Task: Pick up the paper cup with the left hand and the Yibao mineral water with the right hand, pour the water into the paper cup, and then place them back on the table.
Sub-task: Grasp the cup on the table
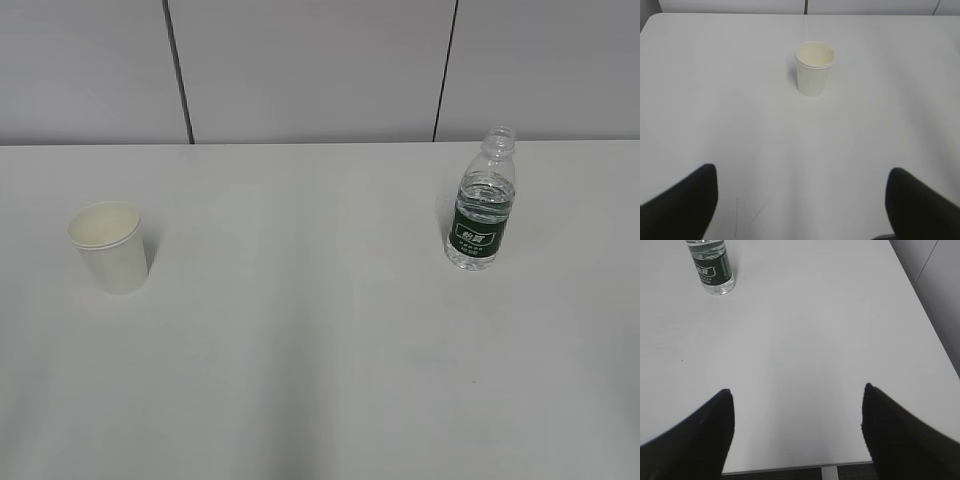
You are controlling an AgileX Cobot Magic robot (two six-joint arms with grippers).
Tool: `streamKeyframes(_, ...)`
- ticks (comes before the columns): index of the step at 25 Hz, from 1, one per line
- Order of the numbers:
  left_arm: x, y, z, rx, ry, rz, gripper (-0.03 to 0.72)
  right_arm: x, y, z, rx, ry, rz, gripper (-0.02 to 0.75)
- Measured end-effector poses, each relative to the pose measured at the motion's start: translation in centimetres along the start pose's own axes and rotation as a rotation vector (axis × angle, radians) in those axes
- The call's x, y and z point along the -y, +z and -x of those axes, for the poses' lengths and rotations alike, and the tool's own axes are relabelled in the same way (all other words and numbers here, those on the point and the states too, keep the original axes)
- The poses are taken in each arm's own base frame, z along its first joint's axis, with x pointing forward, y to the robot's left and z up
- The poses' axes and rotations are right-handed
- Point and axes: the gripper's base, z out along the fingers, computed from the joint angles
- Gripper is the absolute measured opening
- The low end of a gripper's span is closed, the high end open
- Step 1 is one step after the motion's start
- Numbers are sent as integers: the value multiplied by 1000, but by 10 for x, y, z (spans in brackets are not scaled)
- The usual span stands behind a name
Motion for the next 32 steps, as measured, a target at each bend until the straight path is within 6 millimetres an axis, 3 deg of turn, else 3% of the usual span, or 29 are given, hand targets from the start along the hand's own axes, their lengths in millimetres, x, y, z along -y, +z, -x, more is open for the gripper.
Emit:
streamKeyframes(3,0,0,0,0,0,0,566,0,0,0,0,0,0,586)
streamKeyframes(7,1,1,2,-9,-8,-15,547,0,0,0,0,0,0,586)
streamKeyframes(12,3,10,28,23,-24,-33,547,0,0,0,0,0,0,586)
streamKeyframes(22,5,77,85,152,12,-59,556,0,0,0,0,0,0,586)
streamKeyframes(25,10,105,82,147,21,-90,556,0,0,0,0,0,0,586)
streamKeyframes(32,19,157,41,132,40,-131,556,0,0,0,0,0,0,586)
